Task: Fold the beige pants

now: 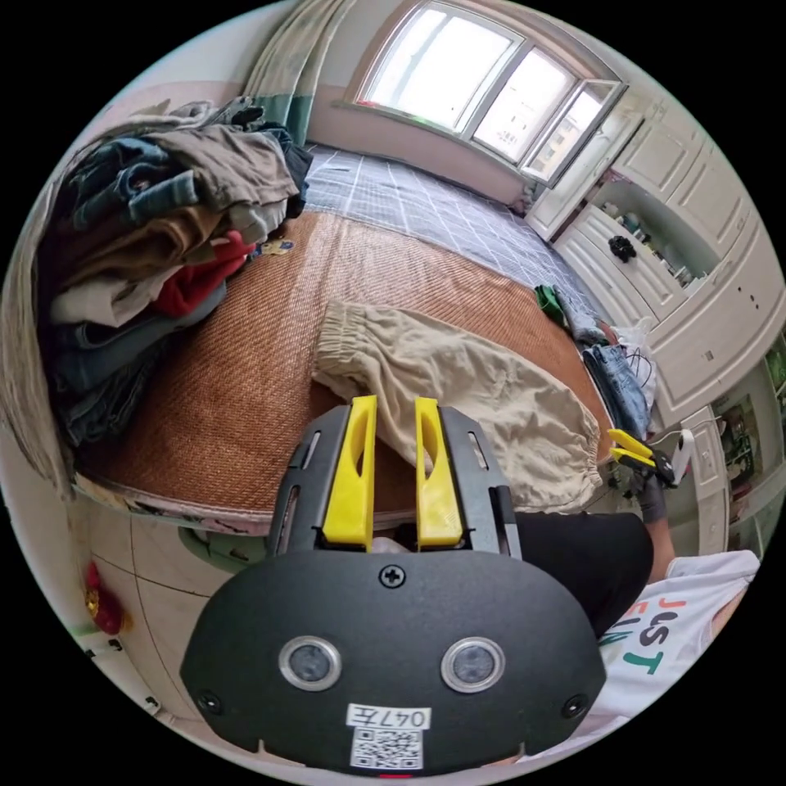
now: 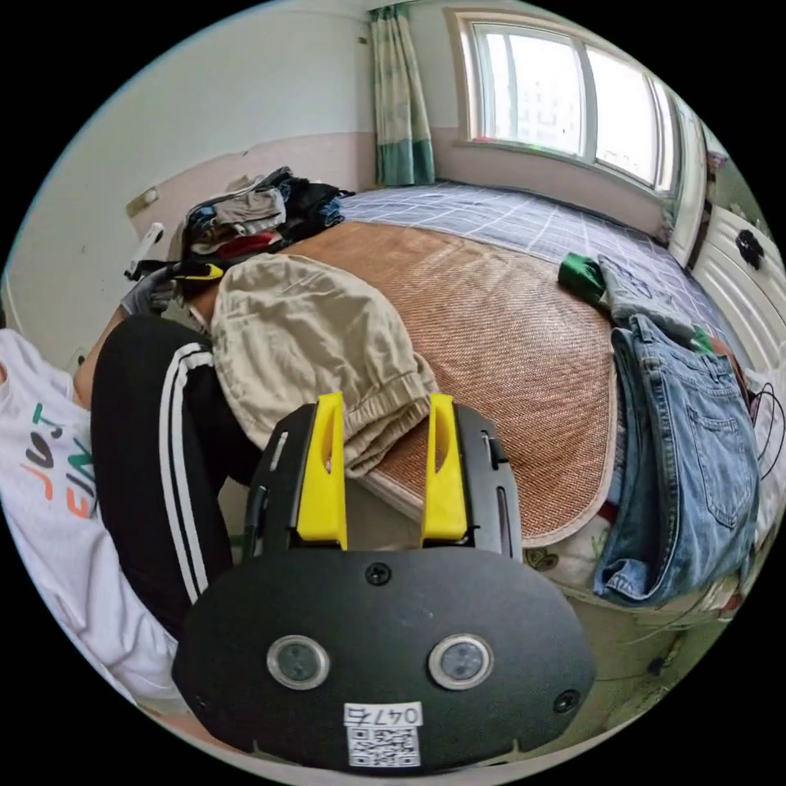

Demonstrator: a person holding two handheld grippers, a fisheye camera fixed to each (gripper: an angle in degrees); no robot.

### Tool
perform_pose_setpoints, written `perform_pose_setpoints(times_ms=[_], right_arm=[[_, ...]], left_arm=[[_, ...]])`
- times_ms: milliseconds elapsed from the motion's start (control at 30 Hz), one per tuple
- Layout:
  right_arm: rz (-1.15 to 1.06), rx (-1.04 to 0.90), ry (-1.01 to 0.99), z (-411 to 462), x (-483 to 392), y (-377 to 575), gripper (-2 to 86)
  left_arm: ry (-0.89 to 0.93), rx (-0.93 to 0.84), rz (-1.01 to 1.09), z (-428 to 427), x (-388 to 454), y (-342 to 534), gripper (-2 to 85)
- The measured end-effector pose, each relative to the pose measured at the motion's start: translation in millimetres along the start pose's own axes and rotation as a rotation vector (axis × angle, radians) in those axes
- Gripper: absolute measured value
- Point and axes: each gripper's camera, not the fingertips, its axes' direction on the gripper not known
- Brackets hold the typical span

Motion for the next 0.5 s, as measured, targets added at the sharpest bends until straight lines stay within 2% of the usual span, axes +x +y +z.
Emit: perform_pose_setpoints(times_ms=[100,167,233,300,367,433,500], right_arm=[[0.090,-0.048,-0.014,25.2,22.7,-16.2,12.7],[0.106,-0.116,-0.136,45.8,30.7,-31.8,6.4],[0.048,-0.162,-0.134,49.5,22.7,-50.1,4.2],[-0.067,-0.199,0.016,42.5,6.8,-72.1,3.1],[-0.099,-0.097,0.233,19.8,-1.9,-97.1,2.8],[-0.013,-0.062,0.255,14.6,9.9,-112.8,3.4],[0.033,-0.183,0.281,30.1,22.1,-124.6,5.3]], left_arm=[[-0.043,-0.018,0.050,-9.2,31.6,-23.9,6.7],[-0.035,-0.041,0.037,-3.2,38.8,-38.4,6.6],[-0.034,-0.058,0.003,2.9,37.4,-45.8,6.5],[-0.040,-0.082,-0.027,8.1,40.4,-50.6,6.5],[-0.016,-0.095,-0.021,10.1,63.6,-54.8,6.5],[0.004,-0.087,0.016,3.6,91.5,-60.1,6.6],[0.017,-0.053,0.031,-18.9,113.5,-67.1,6.9]])
